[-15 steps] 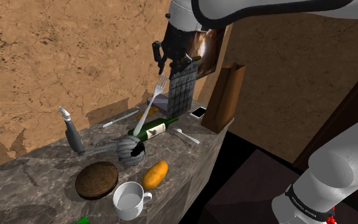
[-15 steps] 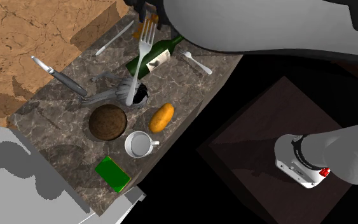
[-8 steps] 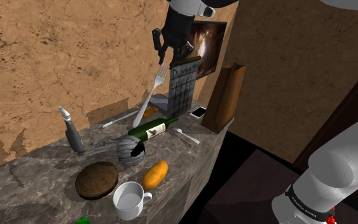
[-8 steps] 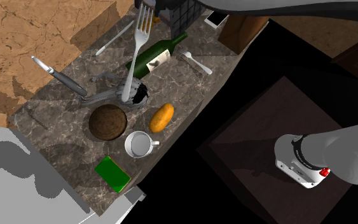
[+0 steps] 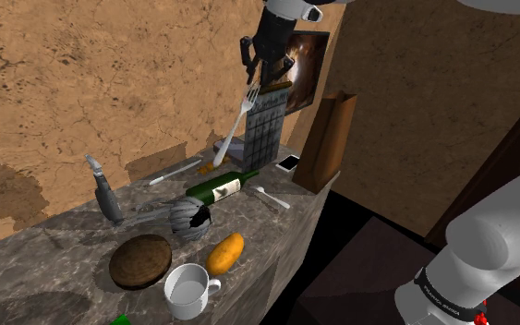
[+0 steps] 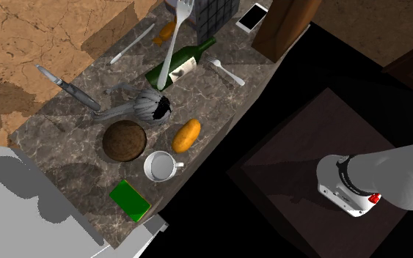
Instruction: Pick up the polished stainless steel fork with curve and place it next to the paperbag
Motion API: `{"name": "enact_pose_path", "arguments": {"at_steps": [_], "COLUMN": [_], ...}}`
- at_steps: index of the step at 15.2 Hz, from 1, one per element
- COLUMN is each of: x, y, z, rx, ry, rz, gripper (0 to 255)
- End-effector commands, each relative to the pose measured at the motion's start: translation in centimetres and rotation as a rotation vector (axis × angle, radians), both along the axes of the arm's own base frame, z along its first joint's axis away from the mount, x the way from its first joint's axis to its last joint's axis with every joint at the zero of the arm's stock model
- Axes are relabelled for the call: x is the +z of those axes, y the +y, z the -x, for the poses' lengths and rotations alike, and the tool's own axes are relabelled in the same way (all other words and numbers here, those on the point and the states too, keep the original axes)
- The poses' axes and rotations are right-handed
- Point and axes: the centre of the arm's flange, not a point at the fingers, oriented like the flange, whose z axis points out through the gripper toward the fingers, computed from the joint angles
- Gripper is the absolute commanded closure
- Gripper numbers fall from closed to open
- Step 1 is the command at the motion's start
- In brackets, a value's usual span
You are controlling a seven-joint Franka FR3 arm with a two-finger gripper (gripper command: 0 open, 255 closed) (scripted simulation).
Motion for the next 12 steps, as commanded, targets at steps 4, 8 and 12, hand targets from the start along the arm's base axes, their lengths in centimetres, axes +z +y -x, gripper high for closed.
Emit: {"name": "enact_pose_path", "arguments": {"at_steps": [4, 8, 12], "x": [0.1, 0.2, 0.2], "y": [-6.2, -11.1, -16.0], "z": [-2.6, -4.6, -6.6], "rx": [0.001, 0.001, 0.001], "ry": [0.0, 0.0, 0.0], "rz": [0.0, 0.0, 0.0], "gripper": [255, 255, 255]}}
